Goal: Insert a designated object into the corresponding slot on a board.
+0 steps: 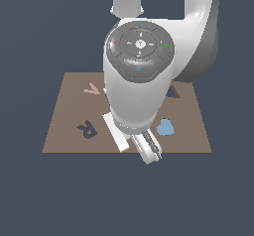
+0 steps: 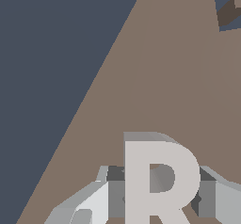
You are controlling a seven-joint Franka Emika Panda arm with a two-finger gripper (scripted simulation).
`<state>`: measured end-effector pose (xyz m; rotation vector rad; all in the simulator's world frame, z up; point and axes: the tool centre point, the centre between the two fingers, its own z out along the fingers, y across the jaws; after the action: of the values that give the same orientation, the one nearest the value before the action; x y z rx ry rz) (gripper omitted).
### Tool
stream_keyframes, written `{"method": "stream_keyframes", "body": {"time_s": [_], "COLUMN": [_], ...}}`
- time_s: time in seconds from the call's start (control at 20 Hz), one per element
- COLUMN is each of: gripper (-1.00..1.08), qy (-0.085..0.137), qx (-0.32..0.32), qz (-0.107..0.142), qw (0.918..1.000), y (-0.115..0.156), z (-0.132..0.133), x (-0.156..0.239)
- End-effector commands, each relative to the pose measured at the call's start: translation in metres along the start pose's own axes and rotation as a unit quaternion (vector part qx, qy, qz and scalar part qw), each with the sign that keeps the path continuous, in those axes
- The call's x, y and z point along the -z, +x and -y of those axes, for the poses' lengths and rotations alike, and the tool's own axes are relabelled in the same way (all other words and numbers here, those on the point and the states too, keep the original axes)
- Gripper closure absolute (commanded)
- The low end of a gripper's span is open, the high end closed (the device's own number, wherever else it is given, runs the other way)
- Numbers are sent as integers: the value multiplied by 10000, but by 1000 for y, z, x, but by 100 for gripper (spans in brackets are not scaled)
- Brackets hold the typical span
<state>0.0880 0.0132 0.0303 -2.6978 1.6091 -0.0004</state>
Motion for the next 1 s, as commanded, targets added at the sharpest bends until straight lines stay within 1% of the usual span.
{"method": "stream_keyframes", "body": {"time_s": [0.0,0.5,0.7,0.95], "gripper": [108,108,108,108], "qy": [-2,-5,-5,-4], "qx": [0,85,271,654], "qz": [1,2,2,2], "qw": [10000,10000,9996,9979], "y": [0,0,0,2], "z": [0,-2,-5,-11], "x": [0,3,3,3]}}
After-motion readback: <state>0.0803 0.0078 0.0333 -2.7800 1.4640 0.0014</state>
